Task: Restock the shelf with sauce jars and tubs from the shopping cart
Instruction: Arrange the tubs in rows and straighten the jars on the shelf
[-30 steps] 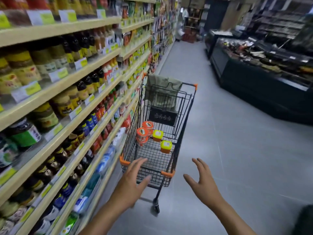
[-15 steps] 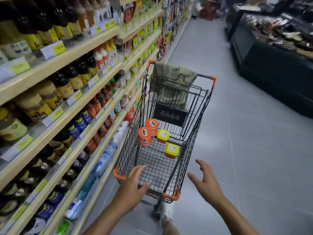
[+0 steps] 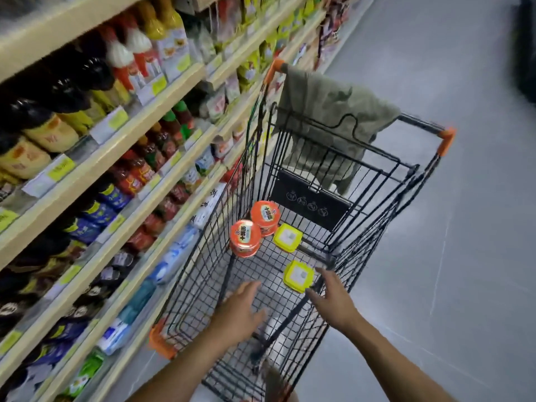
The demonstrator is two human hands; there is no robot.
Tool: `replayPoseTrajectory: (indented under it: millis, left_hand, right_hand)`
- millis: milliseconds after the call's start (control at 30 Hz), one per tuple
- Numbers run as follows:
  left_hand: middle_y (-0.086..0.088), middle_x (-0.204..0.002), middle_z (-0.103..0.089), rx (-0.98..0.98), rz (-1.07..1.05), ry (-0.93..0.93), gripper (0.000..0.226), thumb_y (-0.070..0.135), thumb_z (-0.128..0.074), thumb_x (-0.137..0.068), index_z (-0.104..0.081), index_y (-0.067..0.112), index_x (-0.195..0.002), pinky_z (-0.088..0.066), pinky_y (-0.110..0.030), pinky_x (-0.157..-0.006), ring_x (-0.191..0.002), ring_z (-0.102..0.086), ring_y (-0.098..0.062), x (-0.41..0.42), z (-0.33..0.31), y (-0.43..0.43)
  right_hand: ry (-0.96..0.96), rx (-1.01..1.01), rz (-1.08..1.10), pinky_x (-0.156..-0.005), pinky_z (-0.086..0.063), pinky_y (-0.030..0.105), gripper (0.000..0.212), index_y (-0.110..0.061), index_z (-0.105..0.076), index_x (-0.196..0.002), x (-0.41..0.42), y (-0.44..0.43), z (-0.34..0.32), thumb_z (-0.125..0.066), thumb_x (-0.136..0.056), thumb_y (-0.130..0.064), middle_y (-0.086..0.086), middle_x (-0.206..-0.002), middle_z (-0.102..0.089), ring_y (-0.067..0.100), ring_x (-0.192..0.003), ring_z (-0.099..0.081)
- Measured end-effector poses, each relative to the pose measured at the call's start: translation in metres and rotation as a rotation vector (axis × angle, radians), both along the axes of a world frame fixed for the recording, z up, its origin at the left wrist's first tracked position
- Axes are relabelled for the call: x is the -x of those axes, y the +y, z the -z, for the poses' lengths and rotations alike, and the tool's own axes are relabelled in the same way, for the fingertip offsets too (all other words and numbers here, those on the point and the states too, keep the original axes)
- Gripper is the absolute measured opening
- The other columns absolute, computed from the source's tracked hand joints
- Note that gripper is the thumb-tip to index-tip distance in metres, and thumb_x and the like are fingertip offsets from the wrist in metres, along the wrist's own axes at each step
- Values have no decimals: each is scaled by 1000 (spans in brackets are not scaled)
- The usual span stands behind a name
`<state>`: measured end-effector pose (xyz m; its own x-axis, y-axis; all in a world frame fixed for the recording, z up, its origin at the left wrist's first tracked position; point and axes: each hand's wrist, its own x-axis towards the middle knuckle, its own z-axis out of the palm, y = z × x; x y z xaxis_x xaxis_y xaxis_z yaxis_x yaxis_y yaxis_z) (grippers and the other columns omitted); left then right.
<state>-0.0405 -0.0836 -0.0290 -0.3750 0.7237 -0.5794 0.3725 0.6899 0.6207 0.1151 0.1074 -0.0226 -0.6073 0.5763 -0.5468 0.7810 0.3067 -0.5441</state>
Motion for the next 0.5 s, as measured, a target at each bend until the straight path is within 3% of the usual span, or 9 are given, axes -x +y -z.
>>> replayPoseTrajectory:
  millis: [100, 200, 300, 400, 500]
  left_hand:
    - [7, -165, -20, 80, 10, -27, 67, 39, -58, -100, -23, 32, -157, -49, -33, -100, -129, -52, -18, 4, 23, 37]
    - [2, -168, -15, 171, 54, -30, 72, 39, -55, -102, -16, 25, -161, -40, -33, -107, -135, -48, -19, 4, 50, 71]
    - [5, -168, -14, 248, 89, 13, 74, 40, -56, -101, -15, 25, -160, -40, -30, -101, -132, -51, -17, -2, 82, 98]
    - [-1, -161, -25, 285, 78, 0, 73, 43, -61, -97, -21, 27, -155, -53, -42, -94, -124, -57, -24, -10, 117, 118]
    - [-4, -160, -25, 342, 70, 28, 82, 43, -66, -93, -17, 26, -156, -53, -43, -94, -125, -56, -27, -14, 144, 135]
  right_hand:
    - [-72, 31, -81, -112, -37, 36, 61, -14, -32, -153, 23, 39, 28, -57, -98, -18, 12, -154, -36, 27, -133, -46]
    - [-132, 26, -150, -116, -32, 37, 63, -12, -31, -154, 46, 71, 57, -56, -97, -15, 14, -154, -35, 30, -141, -37]
    - [-173, 18, -182, -113, -36, 40, 67, -13, -32, -154, 68, 100, 87, -60, -93, -15, 18, -151, -39, 35, -138, -39]
    - [-236, 35, -193, -109, -38, 41, 66, -11, -35, -151, 87, 124, 120, -62, -90, -16, 21, -146, -43, 38, -134, -42]
    - [-271, 22, -223, -107, -40, 43, 61, -6, -39, -145, 105, 140, 142, -62, -90, -17, 24, -142, -46, 40, -131, -44]
